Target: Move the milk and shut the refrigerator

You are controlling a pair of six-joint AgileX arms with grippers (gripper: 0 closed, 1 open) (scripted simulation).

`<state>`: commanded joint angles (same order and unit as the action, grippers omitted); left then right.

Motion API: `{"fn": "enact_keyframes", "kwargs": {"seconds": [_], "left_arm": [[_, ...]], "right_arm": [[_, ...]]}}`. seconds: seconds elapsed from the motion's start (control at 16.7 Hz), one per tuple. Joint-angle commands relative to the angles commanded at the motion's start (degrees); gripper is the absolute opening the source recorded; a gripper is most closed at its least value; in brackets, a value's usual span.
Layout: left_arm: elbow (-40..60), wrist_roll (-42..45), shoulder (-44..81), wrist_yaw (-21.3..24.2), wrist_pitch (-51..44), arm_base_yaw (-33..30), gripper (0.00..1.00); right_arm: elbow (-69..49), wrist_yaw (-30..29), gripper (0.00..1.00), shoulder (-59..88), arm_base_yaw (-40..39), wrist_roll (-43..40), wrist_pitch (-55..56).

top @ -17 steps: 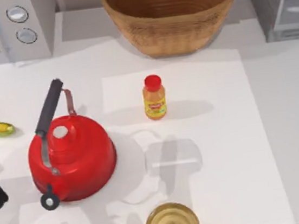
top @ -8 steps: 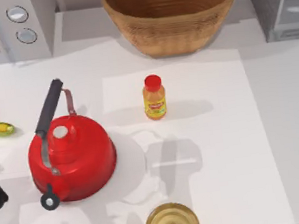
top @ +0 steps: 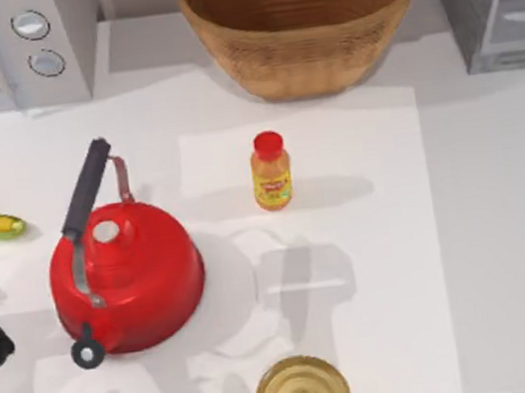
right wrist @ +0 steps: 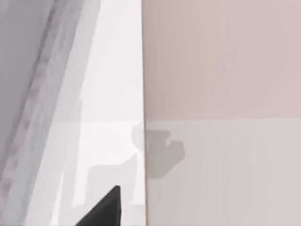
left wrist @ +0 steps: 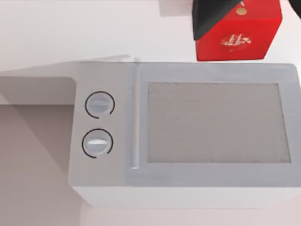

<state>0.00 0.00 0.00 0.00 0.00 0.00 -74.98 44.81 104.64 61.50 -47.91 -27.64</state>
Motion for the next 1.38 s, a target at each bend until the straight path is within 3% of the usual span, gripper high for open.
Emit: {"fn": "enact_keyframes", "kwargs": {"seconds": [0.3, 0.78, 1.02, 1.38], "left_arm": [[0.0, 0.0, 0.0, 0.0, 0.0, 0.0, 1.0], [0.0, 0.0, 0.0, 0.0, 0.0, 0.0, 1.0], [0.0, 0.0, 0.0, 0.0, 0.0, 0.0, 1.0], [0.0, 0.0, 0.0, 0.0, 0.0, 0.0, 1.0]], "right_arm": [[0.6, -2.0, 1.0, 0.3, -8.0, 11.1, 10.3], [1.8, -3.6, 1.0, -0.5, -9.6, 12.8, 11.8], [4.9, -11.9, 1.0, -2.5, -20.0, 19.8, 15.9], [12.3, -30.2, 1.0, -7.7, -44.9, 35.9, 24.5]]}}
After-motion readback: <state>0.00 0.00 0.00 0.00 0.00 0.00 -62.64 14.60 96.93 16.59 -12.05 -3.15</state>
